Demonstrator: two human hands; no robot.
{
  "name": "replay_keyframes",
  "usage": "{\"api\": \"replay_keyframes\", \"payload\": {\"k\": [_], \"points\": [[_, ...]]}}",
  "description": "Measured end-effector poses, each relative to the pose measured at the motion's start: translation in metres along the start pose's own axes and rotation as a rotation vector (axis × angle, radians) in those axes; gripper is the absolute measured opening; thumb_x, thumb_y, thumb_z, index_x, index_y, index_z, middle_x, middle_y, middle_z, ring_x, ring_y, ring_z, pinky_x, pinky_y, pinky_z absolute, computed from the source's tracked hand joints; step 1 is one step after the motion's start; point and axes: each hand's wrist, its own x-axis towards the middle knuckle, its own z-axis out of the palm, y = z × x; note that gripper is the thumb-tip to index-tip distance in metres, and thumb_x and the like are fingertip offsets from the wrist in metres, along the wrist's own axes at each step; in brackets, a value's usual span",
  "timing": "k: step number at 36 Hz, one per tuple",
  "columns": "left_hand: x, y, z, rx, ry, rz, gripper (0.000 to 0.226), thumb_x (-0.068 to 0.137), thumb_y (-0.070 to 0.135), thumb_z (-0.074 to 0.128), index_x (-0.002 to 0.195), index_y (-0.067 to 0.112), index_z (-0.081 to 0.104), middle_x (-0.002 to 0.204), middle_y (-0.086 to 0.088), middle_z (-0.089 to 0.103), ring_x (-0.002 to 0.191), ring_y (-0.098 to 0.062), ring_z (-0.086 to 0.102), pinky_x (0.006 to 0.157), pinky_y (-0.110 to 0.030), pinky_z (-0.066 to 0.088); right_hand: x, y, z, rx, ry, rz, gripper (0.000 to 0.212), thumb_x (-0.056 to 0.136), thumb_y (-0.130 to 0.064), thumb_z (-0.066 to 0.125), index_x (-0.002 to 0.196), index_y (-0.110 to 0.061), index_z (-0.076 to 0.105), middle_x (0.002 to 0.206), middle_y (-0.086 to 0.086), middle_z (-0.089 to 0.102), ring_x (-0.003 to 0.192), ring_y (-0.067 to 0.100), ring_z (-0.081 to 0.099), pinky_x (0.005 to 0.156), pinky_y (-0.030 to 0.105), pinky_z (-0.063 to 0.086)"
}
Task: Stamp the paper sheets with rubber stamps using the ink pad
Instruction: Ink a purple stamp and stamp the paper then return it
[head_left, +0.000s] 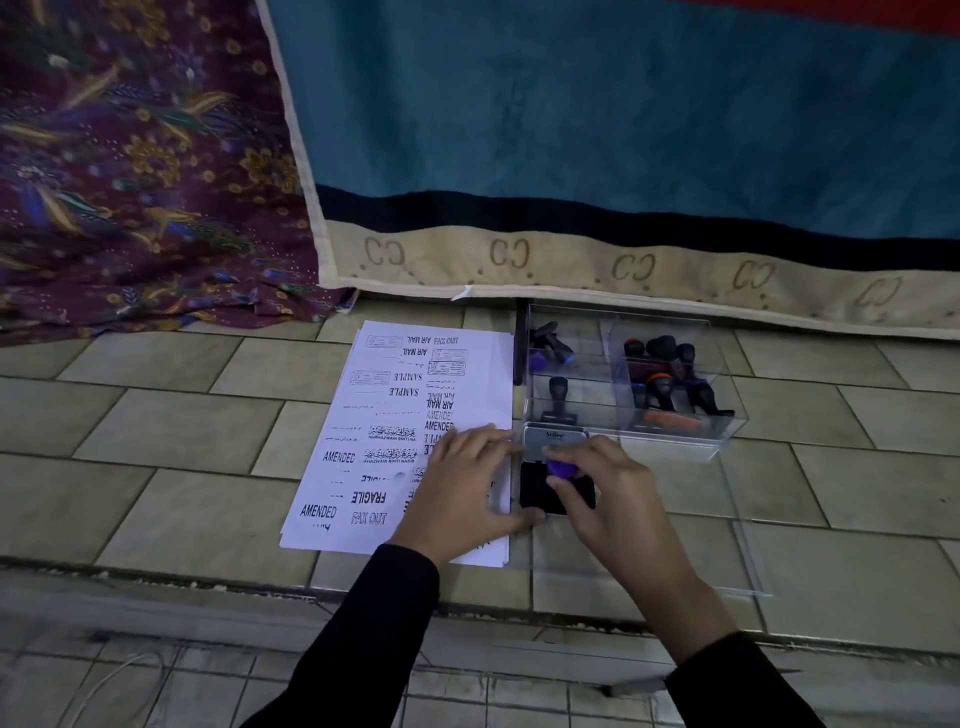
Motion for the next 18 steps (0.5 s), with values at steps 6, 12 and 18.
{"api": "replay_keyframes", "payload": {"k": [6, 12, 18], "points": [[0.000, 0.003, -0.003, -0.064, 0.013, -0.017, 0.080, 0.063, 0.080, 0.057, 0.127, 0.032, 0.050, 0.132, 0.020, 0.043, 0.130, -0.002, 0.032, 0.113, -0.038, 0.021, -0.005, -0.001, -0.002, -0.003, -0.033, 0.004, 0.030, 0.077, -0.004, 0.073, 0.105, -0.013, 0.069, 0.093, -0.001, 0.064, 0.081, 0.001, 0.058, 0.077, 0.006, 0.044], [-0.006, -0.007, -0.023, -0.300, 0.265, -0.206, 0.037, 0.094, 0.050, 0.041, 0.123, 0.030, 0.053, 0.127, 0.017, 0.051, 0.123, 0.003, 0.040, 0.106, -0.032, 0.036, 0.011, -0.008, -0.001, 0.071, 0.029, 0.037, 0.022, 0.081, -0.009, 0.071, 0.103, -0.013, 0.069, 0.092, -0.002, 0.066, 0.081, 0.008, 0.063, 0.075, 0.027, 0.055], [-0.010, -0.043, -0.029, 0.026, 0.306, -0.291, 0.026, 0.094, 0.013, 0.049, 0.117, 0.020, 0.058, 0.127, 0.001, 0.057, 0.123, -0.020, 0.047, 0.107, -0.046, 0.033, 0.027, -0.025, 0.022, 0.110, -0.035, 0.003, 0.025, 0.082, -0.008, 0.070, 0.106, -0.012, 0.068, 0.102, 0.000, 0.066, 0.081, 0.007, 0.064, 0.078, 0.006, 0.046]]}}
